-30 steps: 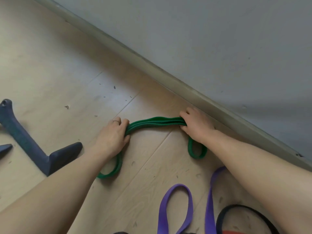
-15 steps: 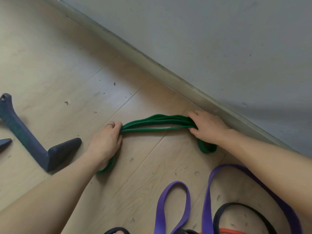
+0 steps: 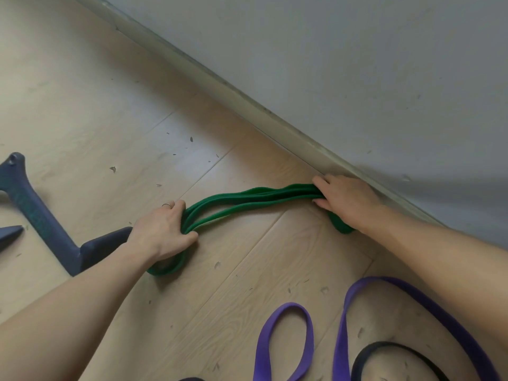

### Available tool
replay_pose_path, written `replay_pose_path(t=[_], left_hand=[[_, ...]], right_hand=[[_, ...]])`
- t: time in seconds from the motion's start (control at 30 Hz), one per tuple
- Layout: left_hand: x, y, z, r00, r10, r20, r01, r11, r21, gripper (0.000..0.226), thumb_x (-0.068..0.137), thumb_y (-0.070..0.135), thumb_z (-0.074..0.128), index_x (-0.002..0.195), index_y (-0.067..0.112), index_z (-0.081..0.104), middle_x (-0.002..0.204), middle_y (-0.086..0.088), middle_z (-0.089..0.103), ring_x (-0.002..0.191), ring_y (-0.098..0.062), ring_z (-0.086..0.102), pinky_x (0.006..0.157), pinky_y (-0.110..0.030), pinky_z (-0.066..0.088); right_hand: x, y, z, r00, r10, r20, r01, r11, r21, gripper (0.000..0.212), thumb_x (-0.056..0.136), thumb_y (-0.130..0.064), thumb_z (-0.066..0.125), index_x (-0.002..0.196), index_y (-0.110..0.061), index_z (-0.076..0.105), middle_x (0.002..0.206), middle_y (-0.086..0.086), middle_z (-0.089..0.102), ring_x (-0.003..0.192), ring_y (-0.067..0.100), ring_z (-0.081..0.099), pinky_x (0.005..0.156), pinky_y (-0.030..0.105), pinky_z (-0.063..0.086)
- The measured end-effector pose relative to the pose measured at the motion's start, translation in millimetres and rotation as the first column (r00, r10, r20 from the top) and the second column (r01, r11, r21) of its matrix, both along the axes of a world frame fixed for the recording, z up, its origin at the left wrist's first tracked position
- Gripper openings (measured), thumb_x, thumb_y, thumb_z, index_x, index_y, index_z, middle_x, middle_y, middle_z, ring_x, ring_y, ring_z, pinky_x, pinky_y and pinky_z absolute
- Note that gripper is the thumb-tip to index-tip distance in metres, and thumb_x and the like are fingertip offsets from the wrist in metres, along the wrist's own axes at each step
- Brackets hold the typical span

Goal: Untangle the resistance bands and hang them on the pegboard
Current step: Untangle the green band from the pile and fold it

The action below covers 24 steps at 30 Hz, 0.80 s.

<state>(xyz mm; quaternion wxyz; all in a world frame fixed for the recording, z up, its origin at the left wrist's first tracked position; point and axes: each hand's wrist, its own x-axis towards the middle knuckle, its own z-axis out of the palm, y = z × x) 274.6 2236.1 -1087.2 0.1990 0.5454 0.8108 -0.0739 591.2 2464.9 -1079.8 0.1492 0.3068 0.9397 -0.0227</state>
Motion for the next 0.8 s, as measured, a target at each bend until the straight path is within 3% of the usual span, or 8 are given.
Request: replay_pose_path(t=[0.2,0.33,0.47,0.6,0.7,0.8], left_hand=[[2,7,2,0.998,-0.054,-0.031,0.054,0.999,0.006,0.018,0.097,0.036,0.053,0.109,0.023,0.049,0.097,0.002,0.056,0.086,-0.019,0.055,0.057,-0.03,0.037],[-8,3,4,0.989,-0.129,-0.072,0.132,0.991,0.034,0.019,0.098,0.032,0.053,0.114,0.023,0.052,0.104,0.0,0.059,0.095,-0.026,0.061,0.066,-0.037,0.054],[-23,8,7,0.981,-0.111,-0.158,0.135,0.979,0.154,0.021,0.097,0.033,0.059,0.108,0.016,0.053,0.101,-0.007,0.058,0.093,-0.034,0.062,0.058,-0.037,0.045],[-23,18,4,0.959,-0.113,-0.259,0.109,0.994,-0.032,0.037,0.096,0.048,0.06,0.117,0.019,0.053,0.109,-0.005,0.059,0.101,-0.029,0.062,0.065,-0.034,0.042],[-19,12,1,0.982,-0.053,-0.179,0.039,0.996,-0.077,0.058,0.087,0.057,0.066,0.128,0.022,0.045,0.117,-0.005,0.055,0.107,-0.028,0.059,0.072,-0.035,0.04],[-20,7,1,0.995,0.044,-0.091,-0.053,0.994,-0.093,0.088,0.072,0.062,0.073,0.143,0.026,0.035,0.13,-0.006,0.051,0.118,-0.03,0.054,0.092,-0.041,0.043]], right_hand=[[5,1,-5,0.99,0.137,0.041,-0.14,0.987,0.083,0.048,0.102,-0.051,0.039,0.13,-0.012,0.047,0.112,0.01,0.061,0.088,0.025,0.06,0.061,0.034,0.042],[9,5,2,0.991,0.137,-0.01,-0.137,0.991,0.003,0.036,0.105,-0.044,0.037,0.127,-0.018,0.049,0.114,0.006,0.058,0.092,0.023,0.056,0.07,0.036,0.049],[-8,5,9,0.996,0.053,-0.065,-0.055,0.998,-0.032,0.022,0.107,-0.032,0.043,0.116,-0.015,0.054,0.107,0.005,0.06,0.087,0.024,0.058,0.065,0.038,0.048],[-26,-1,3,0.991,-0.103,-0.083,0.107,0.993,0.048,0.016,0.107,-0.025,0.045,0.115,-0.013,0.051,0.104,0.01,0.063,0.093,0.03,0.057,0.062,0.037,0.038],[-29,-5,-3,0.984,-0.151,-0.099,0.156,0.986,0.051,0.017,0.106,-0.023,0.047,0.12,-0.014,0.047,0.107,0.011,0.062,0.093,0.03,0.057,0.063,0.036,0.037],[-27,-2,-4,0.988,-0.13,-0.084,0.136,0.988,0.068,0.023,0.105,-0.026,0.05,0.124,-0.014,0.044,0.112,0.011,0.06,0.096,0.029,0.058,0.063,0.037,0.039]])
